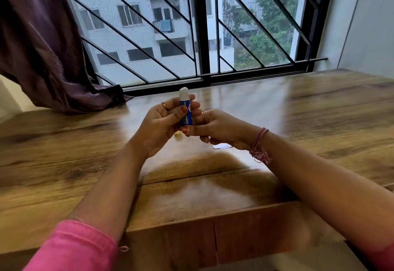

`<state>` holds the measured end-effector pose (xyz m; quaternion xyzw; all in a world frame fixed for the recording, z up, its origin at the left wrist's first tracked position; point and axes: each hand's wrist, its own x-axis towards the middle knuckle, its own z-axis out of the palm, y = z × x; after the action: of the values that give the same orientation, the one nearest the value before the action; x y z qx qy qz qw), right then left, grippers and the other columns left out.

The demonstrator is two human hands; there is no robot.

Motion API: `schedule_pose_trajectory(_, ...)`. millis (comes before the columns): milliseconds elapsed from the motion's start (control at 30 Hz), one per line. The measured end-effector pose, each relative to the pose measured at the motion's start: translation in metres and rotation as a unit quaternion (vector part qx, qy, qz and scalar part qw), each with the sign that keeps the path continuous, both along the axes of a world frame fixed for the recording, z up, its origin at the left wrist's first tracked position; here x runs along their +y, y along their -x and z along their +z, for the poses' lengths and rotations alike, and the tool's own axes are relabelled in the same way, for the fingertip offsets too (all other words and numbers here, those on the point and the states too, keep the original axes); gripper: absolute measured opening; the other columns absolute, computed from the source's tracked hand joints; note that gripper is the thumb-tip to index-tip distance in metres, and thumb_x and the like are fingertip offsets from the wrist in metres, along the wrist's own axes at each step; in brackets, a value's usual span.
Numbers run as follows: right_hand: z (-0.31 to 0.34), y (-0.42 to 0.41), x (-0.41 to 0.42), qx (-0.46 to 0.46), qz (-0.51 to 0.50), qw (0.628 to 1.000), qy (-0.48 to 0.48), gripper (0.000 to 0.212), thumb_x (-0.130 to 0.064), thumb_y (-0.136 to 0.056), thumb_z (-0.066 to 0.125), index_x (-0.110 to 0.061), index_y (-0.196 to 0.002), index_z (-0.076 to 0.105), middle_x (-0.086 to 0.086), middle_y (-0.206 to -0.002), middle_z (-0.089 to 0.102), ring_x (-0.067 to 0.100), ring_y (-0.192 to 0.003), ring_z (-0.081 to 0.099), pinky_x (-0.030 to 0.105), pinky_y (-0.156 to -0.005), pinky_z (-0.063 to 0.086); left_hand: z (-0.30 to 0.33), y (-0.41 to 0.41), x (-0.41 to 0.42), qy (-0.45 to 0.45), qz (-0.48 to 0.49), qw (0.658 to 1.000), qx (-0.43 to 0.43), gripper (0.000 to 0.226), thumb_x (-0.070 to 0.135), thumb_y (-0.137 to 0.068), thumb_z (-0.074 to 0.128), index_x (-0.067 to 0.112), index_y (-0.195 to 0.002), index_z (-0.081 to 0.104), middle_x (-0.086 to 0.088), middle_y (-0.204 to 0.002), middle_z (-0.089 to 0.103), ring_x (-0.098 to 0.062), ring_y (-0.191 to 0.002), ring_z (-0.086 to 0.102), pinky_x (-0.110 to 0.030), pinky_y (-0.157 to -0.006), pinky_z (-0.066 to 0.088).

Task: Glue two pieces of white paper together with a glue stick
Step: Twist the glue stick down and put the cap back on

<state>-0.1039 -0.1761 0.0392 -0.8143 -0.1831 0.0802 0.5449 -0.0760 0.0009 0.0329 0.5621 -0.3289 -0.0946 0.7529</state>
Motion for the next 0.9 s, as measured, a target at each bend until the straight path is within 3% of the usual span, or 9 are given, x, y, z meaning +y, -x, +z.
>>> schedule_pose_trajectory(167,-0.003,-0.002,0.002,-0.081,-0.073,0.994,-0.024,0.022,-0.027,-0.070,0.082,-0.014,-0.087,0.076,-0.012,-0.056,0.061,-0.002,-0.050,0.053,0.013,-0.051,0.042,0.002,0.004,-0.002,0.010,0.074,0.997,-0.026,0.032,0.009,-0.077,0.067,0.012,-0.109,0.067,-0.007,-0.104,0.074,-0.023,-0.101,0.069,-0.025,-0.080,0.055)
schedule_pose_trajectory(233,-0.006,-0.002,0.003,-0.084,-0.107,0.990,-0.034,0.031,-0.029,-0.064,0.085,-0.009,-0.085,0.074,-0.007,-0.070,0.069,0.005,-0.071,0.065,0.028,-0.072,0.056,0.002,0.004,-0.003,0.012,0.084,0.996,-0.029,0.033,0.009,-0.077,0.067,0.010,-0.110,0.065,-0.007,-0.104,0.074,-0.024,-0.102,0.069,-0.026,-0.079,0.056)
schedule_pose_trajectory(300,-0.007,0.000,0.008,-0.097,-0.126,0.987,-0.019,0.038,-0.033,-0.063,0.086,-0.006,-0.084,0.068,0.000,-0.077,0.064,0.016,-0.078,0.063,0.039,-0.083,0.053,0.001,0.003,-0.004,0.017,0.077,0.997,-0.027,0.033,0.010,-0.079,0.067,0.010,-0.111,0.065,-0.007,-0.106,0.074,-0.025,-0.104,0.068,-0.027,-0.080,0.056)
schedule_pose_trajectory(400,-0.002,0.004,0.007,-0.079,-0.061,0.995,0.012,0.032,-0.034,-0.072,0.079,-0.012,-0.089,0.064,-0.007,-0.070,0.055,0.008,-0.062,0.050,0.027,-0.056,0.045,0.001,0.004,-0.003,0.025,0.061,0.998,-0.020,0.031,0.013,-0.078,0.068,0.012,-0.110,0.068,-0.008,-0.108,0.073,-0.025,-0.104,0.068,-0.027,-0.081,0.056)
schedule_pose_trajectory(467,0.005,0.007,0.001,-0.024,0.011,0.999,0.031,0.028,-0.030,-0.082,0.071,-0.013,-0.103,0.065,-0.014,-0.066,0.056,0.003,-0.057,0.047,0.018,-0.049,0.036,0.002,0.004,-0.002,0.020,0.058,0.998,-0.023,0.029,0.012,-0.080,0.067,0.014,-0.109,0.069,-0.008,-0.108,0.073,-0.024,-0.104,0.068,-0.026,-0.081,0.055)
schedule_pose_trajectory(600,0.008,0.007,-0.006,-0.025,0.022,0.999,0.042,0.021,-0.027,-0.086,0.066,-0.015,-0.103,0.070,-0.020,-0.055,0.056,0.001,-0.056,0.046,0.015,-0.049,0.034,0.002,0.006,-0.002,0.006,0.053,0.998,-0.026,0.028,0.014,-0.080,0.067,0.016,-0.107,0.070,-0.008,-0.108,0.073,-0.022,-0.103,0.069,-0.026,-0.080,0.056)
schedule_pose_trajectory(733,0.001,0.003,-0.001,-0.085,-0.054,0.995,0.013,0.012,-0.031,-0.070,0.081,-0.024,-0.079,0.075,-0.005,-0.073,0.064,0.006,-0.064,0.052,0.021,-0.060,0.044,0.002,0.007,-0.003,0.000,0.076,0.997,-0.033,0.029,0.018,-0.075,0.072,0.016,-0.104,0.072,-0.008,-0.105,0.074,-0.024,-0.100,0.070,-0.025,-0.079,0.056)
schedule_pose_trajectory(833,-0.003,0.001,0.003,-0.120,-0.101,0.988,-0.008,0.019,-0.036,-0.060,0.086,-0.025,-0.066,0.072,-0.005,-0.071,0.068,0.006,-0.073,0.061,0.027,-0.074,0.050,0.002,0.005,-0.003,0.013,0.077,0.997,-0.026,0.026,0.015,-0.077,0.070,0.016,-0.104,0.072,-0.008,-0.105,0.074,-0.024,-0.100,0.070,-0.025,-0.078,0.056)
schedule_pose_trajectory(900,-0.004,0.002,0.006,-0.121,-0.102,0.987,0.006,0.026,-0.039,-0.062,0.085,-0.020,-0.065,0.067,-0.004,-0.071,0.064,0.006,-0.071,0.059,0.028,-0.072,0.051,0.002,0.005,-0.003,0.021,0.069,0.997,-0.018,0.026,0.014,-0.079,0.069,0.016,-0.104,0.072,-0.008,-0.106,0.074,-0.024,-0.101,0.069,-0.025,-0.079,0.056)
